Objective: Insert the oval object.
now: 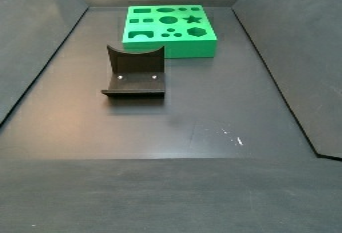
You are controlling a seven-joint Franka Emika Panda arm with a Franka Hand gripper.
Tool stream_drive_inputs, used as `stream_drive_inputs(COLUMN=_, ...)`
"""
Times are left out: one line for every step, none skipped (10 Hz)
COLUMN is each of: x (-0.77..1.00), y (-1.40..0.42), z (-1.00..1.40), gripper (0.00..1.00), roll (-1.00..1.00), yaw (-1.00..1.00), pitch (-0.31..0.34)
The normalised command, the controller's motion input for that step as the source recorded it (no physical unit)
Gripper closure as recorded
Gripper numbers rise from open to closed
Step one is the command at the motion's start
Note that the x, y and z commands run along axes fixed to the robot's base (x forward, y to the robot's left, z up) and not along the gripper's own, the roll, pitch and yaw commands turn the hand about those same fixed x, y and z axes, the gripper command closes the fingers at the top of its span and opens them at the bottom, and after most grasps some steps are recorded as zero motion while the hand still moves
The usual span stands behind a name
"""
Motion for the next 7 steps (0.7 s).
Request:
stream_drive_inputs(x=0.0, y=0.0, z=-0.9, gripper=1.0, roll=0.03, yaw=-1.0, pitch=-0.004)
stream_drive_inputs(x=0.0, y=0.0, z=-0.9, gripper=1.0, roll=0.02, yaw=-1.0, pitch=-0.023)
stream_drive_inputs(x=0.0, y=0.0, z=-0.83, gripper=1.0, roll=0.0, yaw=-1.0, pitch=-0.064)
stream_drive_inputs(x=0.1, y=0.0, z=-0.77, gripper=1.0, roll=-0.01, yaw=-0.86, pitch=-0.034)
stream_drive_inputs(x=0.23, y=-0.13, z=-0.51, gripper=1.0, roll=-0.1, yaw=-0.65, pitch=-0.03)
stream_drive_inputs(x=0.35, y=-0.25, z=-0.39, gripper=1.0, roll=-0.14, yaw=-0.47, pitch=-0.04)
stream_drive_inputs(x=0.42, y=-0.31, z=-0.45, gripper=1.0, roll=-0.11, yaw=-0.41, pitch=-0.044)
